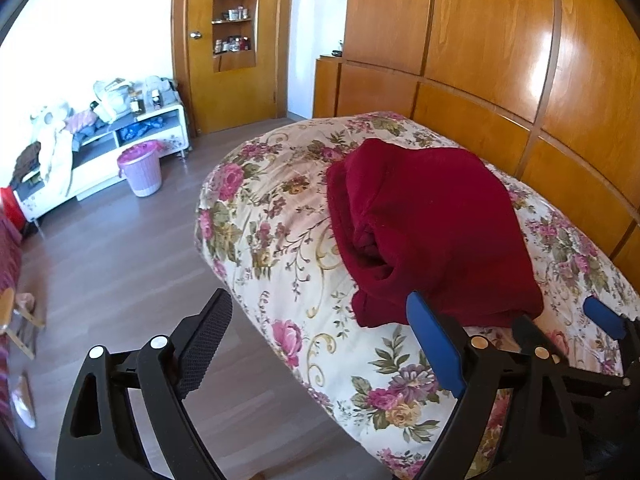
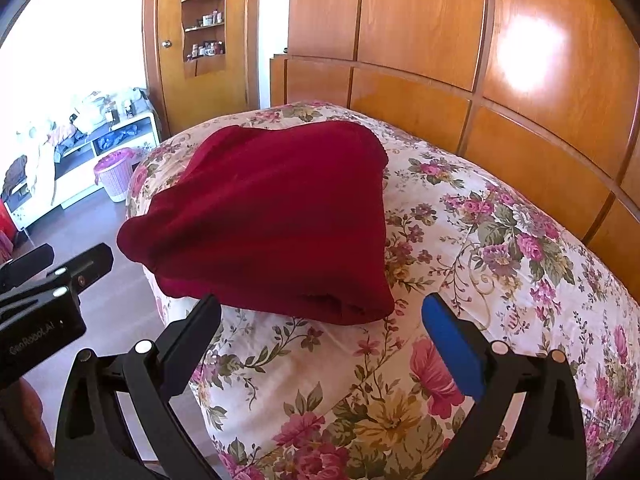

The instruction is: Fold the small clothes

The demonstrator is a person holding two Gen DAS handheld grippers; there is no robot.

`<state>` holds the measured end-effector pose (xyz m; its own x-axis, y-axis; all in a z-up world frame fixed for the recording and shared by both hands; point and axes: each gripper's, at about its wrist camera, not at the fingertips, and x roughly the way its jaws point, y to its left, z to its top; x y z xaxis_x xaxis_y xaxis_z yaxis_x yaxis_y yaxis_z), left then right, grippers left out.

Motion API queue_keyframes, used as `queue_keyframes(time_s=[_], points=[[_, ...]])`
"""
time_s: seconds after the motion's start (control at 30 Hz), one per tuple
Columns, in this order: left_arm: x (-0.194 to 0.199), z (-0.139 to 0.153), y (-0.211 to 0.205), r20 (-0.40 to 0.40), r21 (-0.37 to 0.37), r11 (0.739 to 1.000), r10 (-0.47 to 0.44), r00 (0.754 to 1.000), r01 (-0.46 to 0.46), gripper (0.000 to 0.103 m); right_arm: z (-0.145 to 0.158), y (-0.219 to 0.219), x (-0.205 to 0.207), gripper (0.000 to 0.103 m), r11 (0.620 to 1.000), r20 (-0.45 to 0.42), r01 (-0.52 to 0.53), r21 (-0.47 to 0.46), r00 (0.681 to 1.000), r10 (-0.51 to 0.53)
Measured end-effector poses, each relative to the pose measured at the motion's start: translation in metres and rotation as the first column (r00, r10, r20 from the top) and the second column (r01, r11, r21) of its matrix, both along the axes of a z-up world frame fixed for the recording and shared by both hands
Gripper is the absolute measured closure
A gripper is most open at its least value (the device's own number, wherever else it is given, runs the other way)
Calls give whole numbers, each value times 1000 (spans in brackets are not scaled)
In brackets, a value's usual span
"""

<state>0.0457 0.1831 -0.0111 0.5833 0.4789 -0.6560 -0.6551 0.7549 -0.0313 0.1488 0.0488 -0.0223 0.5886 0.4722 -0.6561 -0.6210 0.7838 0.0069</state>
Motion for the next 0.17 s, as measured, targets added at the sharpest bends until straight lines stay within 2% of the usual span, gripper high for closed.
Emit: queue_keyframes(time_s=[0.17], points=[[-2, -2, 2, -3, -20, 1000, 23, 1000, -23, 12, 4, -1, 2, 3, 1000, 3, 10, 10, 1000, -10]])
